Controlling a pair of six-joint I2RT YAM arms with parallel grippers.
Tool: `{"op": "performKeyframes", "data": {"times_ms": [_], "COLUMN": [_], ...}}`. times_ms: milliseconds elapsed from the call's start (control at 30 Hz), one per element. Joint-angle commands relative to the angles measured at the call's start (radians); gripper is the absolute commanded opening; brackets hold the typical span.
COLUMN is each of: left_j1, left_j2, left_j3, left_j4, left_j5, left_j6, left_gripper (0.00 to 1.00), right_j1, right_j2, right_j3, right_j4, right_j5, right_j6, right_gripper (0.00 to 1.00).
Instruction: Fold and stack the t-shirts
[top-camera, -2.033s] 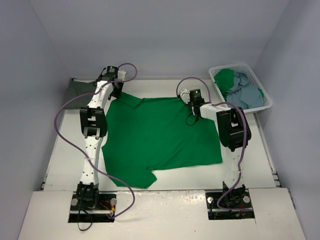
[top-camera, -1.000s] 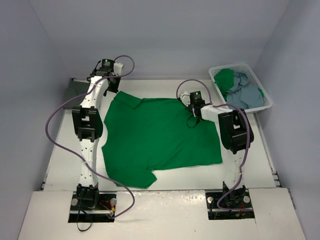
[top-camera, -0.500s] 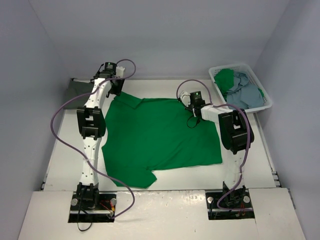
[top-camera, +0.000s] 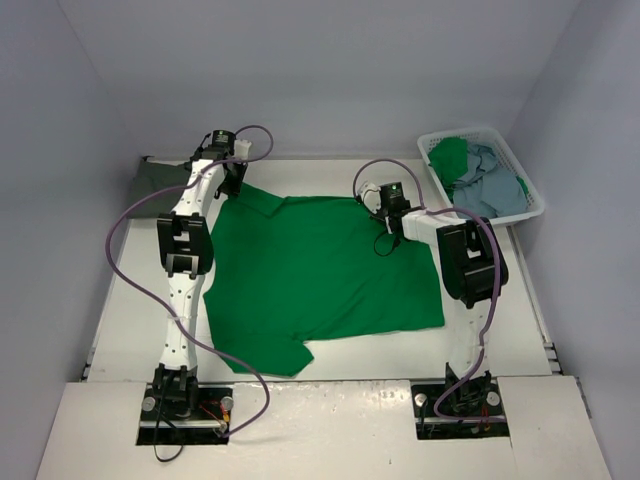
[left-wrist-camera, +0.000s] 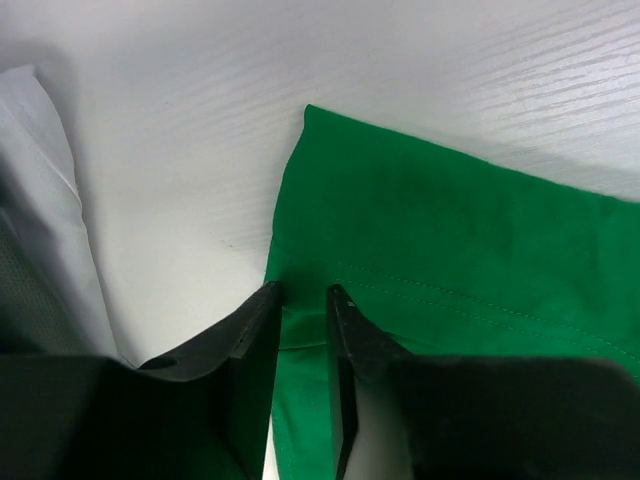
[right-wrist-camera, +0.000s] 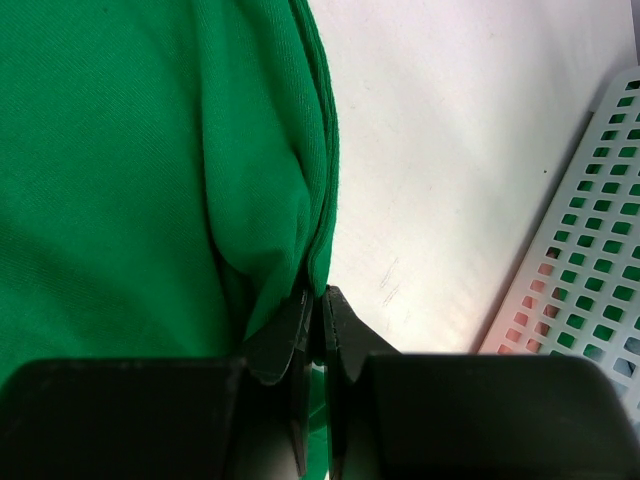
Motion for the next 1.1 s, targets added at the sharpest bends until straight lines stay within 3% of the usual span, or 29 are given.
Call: {"op": "performKeyframes", "data": {"times_ms": [0, 333, 567, 833, 1067], "left_j1": [-0.008, -0.008, -0.008, -0.008, -0.008], "left_j2": [-0.045, -0.025, -0.011, -0.026, -0.138], "left_j3": [0.054, 0.063, 0.072, 0.077, 0.028], "left_j4": [0.022, 0.021, 0.022, 0.021, 0.047], "left_j5": [-0.01, -0.014, -0.022, -0.02, -0.008], "left_j6": [0.002, 0.008, 0.006, -0.001, -0.014], "left_gripper": [0.19, 0.18, 0.0, 0.0, 0.0], "right_j1": [-0.004, -0.004, -0.006, -0.004, -0.007], "right_j2": [-0.018, -0.026, -0.024, -0.021, -0.039], "right_j3": [-0.008, -0.019, -0.025, -0.031, -0.02], "right_j4": [-0.008, -0.008, 0.0, 0.003, 0.004], "right_j5": [-0.016, -0.02, -0.025, -0.022, -0.014], "right_j6": [0.018, 0.014, 0.015, 0.015, 0.029], "right_gripper": [0.0, 0.0, 0.0, 0.0, 0.0]}}
